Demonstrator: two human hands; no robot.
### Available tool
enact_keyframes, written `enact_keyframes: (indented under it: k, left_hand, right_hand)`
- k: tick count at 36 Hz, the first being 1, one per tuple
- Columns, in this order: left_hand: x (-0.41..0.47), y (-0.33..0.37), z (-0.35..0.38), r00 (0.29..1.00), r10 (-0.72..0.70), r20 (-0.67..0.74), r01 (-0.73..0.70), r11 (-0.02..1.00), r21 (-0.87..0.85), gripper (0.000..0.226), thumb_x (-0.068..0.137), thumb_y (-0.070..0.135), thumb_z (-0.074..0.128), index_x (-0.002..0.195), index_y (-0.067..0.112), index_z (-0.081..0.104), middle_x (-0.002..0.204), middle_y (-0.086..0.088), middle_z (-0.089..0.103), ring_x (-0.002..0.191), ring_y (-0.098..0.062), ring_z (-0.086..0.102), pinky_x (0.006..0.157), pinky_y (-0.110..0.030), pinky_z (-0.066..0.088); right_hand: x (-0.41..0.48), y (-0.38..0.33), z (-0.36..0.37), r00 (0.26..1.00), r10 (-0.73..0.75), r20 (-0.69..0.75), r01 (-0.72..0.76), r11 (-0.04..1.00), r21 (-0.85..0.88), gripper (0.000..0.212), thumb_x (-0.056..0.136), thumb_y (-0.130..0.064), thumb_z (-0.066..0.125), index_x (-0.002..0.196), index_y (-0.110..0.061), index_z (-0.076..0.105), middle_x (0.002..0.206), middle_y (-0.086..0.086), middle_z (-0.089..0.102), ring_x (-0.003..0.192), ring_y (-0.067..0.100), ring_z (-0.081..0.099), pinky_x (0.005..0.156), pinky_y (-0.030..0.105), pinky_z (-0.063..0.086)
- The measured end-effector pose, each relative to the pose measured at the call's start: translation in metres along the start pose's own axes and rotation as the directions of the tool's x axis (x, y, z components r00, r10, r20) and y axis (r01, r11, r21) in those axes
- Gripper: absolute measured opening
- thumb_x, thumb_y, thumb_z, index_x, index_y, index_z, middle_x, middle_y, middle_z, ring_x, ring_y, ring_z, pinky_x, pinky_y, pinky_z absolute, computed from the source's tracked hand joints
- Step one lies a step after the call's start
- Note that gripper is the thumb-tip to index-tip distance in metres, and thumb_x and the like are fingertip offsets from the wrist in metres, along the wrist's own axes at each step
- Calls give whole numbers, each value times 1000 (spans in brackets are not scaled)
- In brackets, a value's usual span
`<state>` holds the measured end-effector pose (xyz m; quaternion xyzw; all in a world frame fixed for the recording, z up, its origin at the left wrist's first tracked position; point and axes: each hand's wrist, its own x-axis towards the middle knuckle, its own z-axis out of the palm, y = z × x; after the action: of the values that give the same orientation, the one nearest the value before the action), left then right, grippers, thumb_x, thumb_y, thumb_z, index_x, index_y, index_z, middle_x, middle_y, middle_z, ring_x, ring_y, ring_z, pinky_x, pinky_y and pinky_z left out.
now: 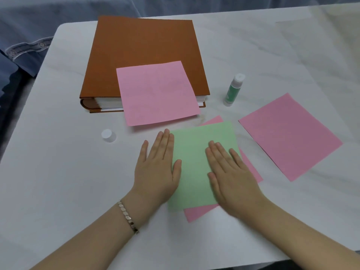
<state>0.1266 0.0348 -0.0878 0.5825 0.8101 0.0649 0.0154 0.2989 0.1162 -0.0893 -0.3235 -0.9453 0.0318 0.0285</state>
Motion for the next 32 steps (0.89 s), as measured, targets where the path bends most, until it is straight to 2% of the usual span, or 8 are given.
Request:
enact_keyframes:
  k: [7,14,18,23,27,32]
  left_hand:
    - [-1,0,1,1000,-3,-15,3,1000,1,61,87,33,32,135,-3,44,141,-15,46,129,-26,44,105,-41,18]
    - [-1,18,1,998,-8,-55,10,999,38,59,85,29,31,130,-4,50,137,-17,50,127,-29,48,104,-46,20]
    - [-3,71,11,994,102,-50,-104,994,-35,58,86,32,31,130,0,52,137,-13,50,129,-25,46,104,-43,24]
    - [-5,98,15,986,167,1,-166,984,-58,59,100,32,6,138,7,44,145,-6,41,136,-19,35,108,-43,21]
    - [-10,73,12,984,176,3,-176,983,-44,56,91,34,27,135,6,48,143,-8,45,133,-20,41,105,-41,24]
    - [-23,34,8,985,171,-19,-171,985,-7,54,93,31,28,133,3,51,140,-11,48,129,-23,45,103,-45,25]
  right_hand:
    - [-17,38,-5,998,49,29,-49,999,-10,59,98,-31,7,139,0,38,146,14,37,136,19,24,112,36,11]
    - [-20,43,-4,997,71,6,-71,997,-17,60,98,-31,6,138,2,37,145,14,37,136,19,23,111,37,11]
    - [-20,42,-2,997,71,-17,-72,997,-23,62,98,-31,5,136,3,40,144,16,39,135,20,24,111,36,11]
    - [-21,44,-2,998,61,-23,-62,997,-40,63,99,-31,2,135,3,40,144,15,39,135,19,23,110,36,10]
    - [-20,45,-1,998,67,-15,-68,997,-31,62,98,-32,4,137,3,38,145,15,37,135,19,23,111,36,9]
    - [-21,45,-2,998,67,-8,-67,997,-27,61,98,-32,5,138,2,36,145,15,38,136,19,22,111,36,9]
